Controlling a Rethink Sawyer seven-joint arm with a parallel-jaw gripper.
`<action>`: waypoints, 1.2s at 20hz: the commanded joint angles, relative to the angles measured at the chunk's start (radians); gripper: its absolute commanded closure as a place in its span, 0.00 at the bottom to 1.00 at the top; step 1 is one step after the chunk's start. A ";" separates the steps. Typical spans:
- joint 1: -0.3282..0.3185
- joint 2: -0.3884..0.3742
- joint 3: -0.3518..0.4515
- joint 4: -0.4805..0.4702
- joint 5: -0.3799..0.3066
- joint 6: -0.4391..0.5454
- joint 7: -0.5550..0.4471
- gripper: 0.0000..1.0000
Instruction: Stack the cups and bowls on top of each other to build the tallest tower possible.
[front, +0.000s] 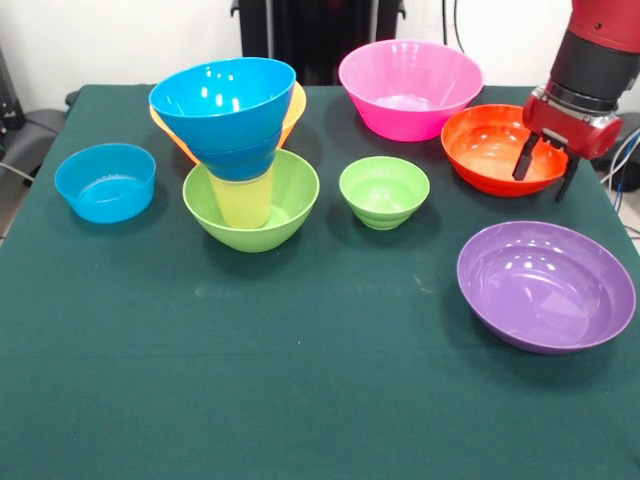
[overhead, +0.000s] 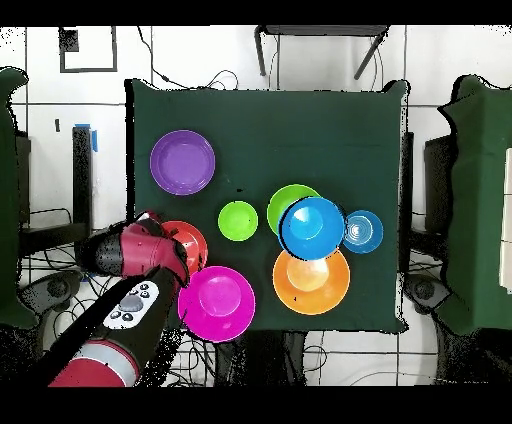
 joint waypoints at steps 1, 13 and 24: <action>-0.028 -0.006 0.156 0.041 -0.061 0.082 0.031 0.00; -0.035 0.040 0.175 0.026 -0.035 0.013 0.068 0.00; -0.033 -0.033 0.173 0.061 -0.031 0.073 0.070 1.00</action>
